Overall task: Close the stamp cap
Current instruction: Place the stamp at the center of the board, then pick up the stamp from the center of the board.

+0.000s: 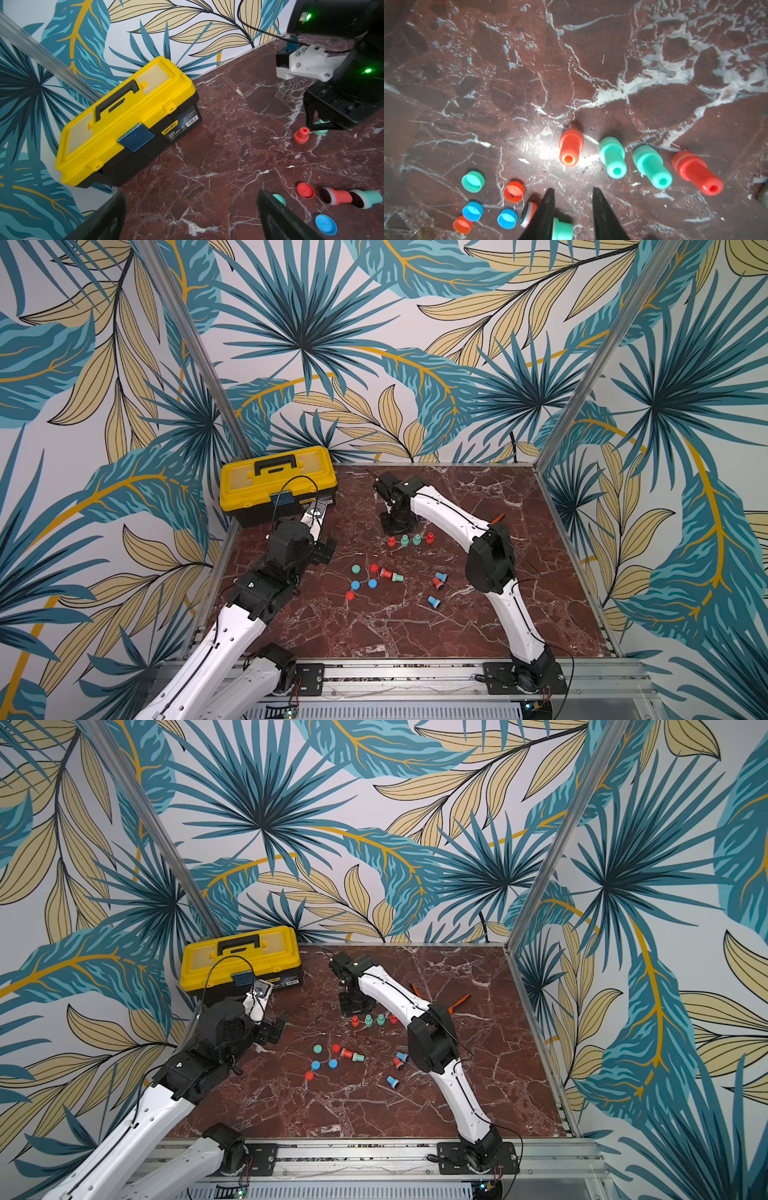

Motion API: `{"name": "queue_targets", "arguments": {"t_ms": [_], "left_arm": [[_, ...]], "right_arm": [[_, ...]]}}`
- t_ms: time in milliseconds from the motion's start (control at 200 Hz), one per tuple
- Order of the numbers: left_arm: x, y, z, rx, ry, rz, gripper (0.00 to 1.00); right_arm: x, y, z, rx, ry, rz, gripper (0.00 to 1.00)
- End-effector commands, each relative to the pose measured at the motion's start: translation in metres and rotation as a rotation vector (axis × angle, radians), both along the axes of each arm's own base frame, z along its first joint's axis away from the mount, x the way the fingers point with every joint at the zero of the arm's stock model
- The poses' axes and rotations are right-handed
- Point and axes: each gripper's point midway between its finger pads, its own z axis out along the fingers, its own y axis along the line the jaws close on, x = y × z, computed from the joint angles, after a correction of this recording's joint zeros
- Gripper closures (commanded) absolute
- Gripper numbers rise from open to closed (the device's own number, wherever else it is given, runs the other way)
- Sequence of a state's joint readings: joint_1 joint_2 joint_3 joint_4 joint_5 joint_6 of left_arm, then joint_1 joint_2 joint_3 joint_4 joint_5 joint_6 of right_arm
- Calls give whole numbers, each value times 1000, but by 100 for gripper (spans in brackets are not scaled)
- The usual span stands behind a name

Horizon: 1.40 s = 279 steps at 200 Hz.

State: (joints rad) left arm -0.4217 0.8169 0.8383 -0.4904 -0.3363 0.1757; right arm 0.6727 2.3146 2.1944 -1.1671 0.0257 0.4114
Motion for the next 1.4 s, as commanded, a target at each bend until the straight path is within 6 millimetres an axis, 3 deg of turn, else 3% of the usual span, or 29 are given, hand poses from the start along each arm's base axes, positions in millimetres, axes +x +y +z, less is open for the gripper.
{"name": "queue_targets", "arguments": {"t_ms": [0, 280, 666, 906, 1392], "left_arm": [[-1, 4, 9, -1, -30, 11, 0], [-1, 4, 7, -1, -27, 13, 0], [0, 4, 4, 5, -17, 14, 0], [2, 4, 1, 12, -6, 15, 0], [4, 4, -3, 19, 4, 17, 0]], "right_arm": [[-12, -3, 7, 27, 2, -9, 67], [-51, -14, 2, 55, -35, 41, 67], [-107, -25, -40, 48, -44, 236, 64], [-117, -17, -58, 46, -22, 294, 63], [-111, -10, -74, 23, -3, 339, 58]]}}
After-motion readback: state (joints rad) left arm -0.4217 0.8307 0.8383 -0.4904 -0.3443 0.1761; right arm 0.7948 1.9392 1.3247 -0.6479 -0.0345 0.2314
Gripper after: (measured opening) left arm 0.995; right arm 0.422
